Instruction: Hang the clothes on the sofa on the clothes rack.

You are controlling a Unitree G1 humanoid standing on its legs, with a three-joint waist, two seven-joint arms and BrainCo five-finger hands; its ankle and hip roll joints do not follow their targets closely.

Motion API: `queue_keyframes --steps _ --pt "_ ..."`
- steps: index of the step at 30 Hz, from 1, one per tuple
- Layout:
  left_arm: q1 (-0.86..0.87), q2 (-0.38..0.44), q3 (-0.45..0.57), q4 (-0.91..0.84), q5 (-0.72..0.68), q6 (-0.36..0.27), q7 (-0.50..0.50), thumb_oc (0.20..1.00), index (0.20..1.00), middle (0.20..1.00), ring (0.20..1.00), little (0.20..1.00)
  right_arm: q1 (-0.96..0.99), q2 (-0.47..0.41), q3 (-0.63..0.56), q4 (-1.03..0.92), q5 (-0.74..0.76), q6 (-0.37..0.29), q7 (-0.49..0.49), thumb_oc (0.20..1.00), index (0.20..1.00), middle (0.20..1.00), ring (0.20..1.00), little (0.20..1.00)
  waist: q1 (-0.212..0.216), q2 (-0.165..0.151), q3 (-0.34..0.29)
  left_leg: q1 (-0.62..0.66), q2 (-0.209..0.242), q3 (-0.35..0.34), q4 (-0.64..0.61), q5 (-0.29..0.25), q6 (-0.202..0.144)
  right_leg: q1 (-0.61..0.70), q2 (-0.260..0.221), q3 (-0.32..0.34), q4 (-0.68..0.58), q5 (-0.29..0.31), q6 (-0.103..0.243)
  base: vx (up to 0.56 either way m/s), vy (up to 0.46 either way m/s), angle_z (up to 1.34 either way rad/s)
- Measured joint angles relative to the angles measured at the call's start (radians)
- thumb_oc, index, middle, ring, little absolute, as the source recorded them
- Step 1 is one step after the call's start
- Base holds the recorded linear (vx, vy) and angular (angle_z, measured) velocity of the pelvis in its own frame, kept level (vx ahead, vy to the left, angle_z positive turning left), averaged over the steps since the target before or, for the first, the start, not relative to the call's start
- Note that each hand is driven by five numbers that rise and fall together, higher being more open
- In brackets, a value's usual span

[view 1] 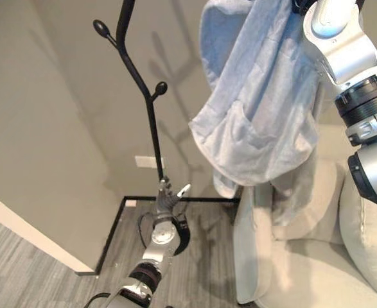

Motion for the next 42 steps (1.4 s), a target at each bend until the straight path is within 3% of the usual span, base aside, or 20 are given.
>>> queue_keyframes --steps 7,15,28,37,38,39,42 --pt "-0.009 0.001 -0.03 0.001 0.0 0.0 0.001 1.0 1.0 1.0 1.0 1.0 -0.011 0.044 0.022 0.006 0.041 -0.013 0.017 0.2 0.2 0.2 0.2 0.2 0.001 -0.017 -0.015 0.0 -0.002 -0.001 0.0 0.001 -0.001 0.001 -0.002 -0.001 0.0 0.0 0.0 0.0 0.0 0.0" --pt "-0.044 -0.008 -0.062 -0.033 -0.074 -0.001 -0.011 1.0 1.0 1.0 1.0 1.0 -0.003 0.077 0.027 -0.056 0.108 -0.028 0.035 0.2 0.2 0.2 0.2 0.2 -0.004 -0.005 -0.017 0.001 -0.005 0.001 0.0 0.001 -0.002 0.0 -0.004 0.001 0.0 0.0 0.0 0.0 0.0 0.0" --pt "-0.121 -0.11 -0.298 -0.176 -0.3 0.003 -0.206 1.0 1.0 1.0 1.0 1.0 0.033 0.165 0.044 -0.206 0.116 -0.052 0.081 0.2 0.2 0.2 0.2 0.2 -0.04 0.023 -0.01 0.004 -0.007 0.004 0.0 0.001 -0.002 -0.003 -0.009 0.006 0.009 -0.002 0.002 0.0 0.0 0.0" --pt "-0.123 -0.121 -0.364 -0.177 -0.364 0.025 -0.262 1.0 1.0 1.0 1.0 1.0 0.049 0.185 0.044 -0.198 0.116 -0.051 0.103 0.2 0.2 0.2 0.2 0.2 -0.055 0.038 -0.003 0.004 -0.003 0.013 0.0 0.001 -0.001 -0.019 -0.007 0.021 0.022 -0.005 0.0 -0.01 -0.008 -0.04" --pt "-0.123 -0.12 -0.365 -0.177 -0.364 0.026 -0.263 0.693 0.693 0.693 0.693 0.693 0.049 0.185 0.044 -0.198 0.116 -0.051 0.104 0.2 0.2 0.2 0.2 0.2 -0.055 0.039 -0.002 0.004 -0.003 0.013 0.001 0.001 -0.001 -0.019 -0.007 0.021 0.022 -0.005 0.0 0.0 0.0 0.0" --pt "-0.127 -0.128 -0.364 -0.156 -0.364 0.026 -0.264 0.2 0.2 0.2 0.2 0.2 0.062 0.186 0.044 -0.221 0.116 -0.051 0.113 0.2 0.2 0.2 0.2 0.2 -0.055 0.044 0.001 0.006 -0.003 0.017 0.0 0.001 -0.001 -0.022 -0.008 0.025 0.029 -0.008 0.0 0.0 0.004 -0.03" --pt "-0.127 -0.129 -0.364 -0.122 -0.362 0.044 -0.263 0.2 0.2 0.2 0.2 0.2 0.073 0.187 0.074 -0.241 0.116 -0.051 0.125 0.2 0.2 0.2 0.2 0.2 -0.055 0.053 0.006 0.006 -0.003 0.025 0.0 0.001 -0.001 -0.031 -0.01 0.034 0.036 -0.009 0.001 0.0 0.004 -0.07"
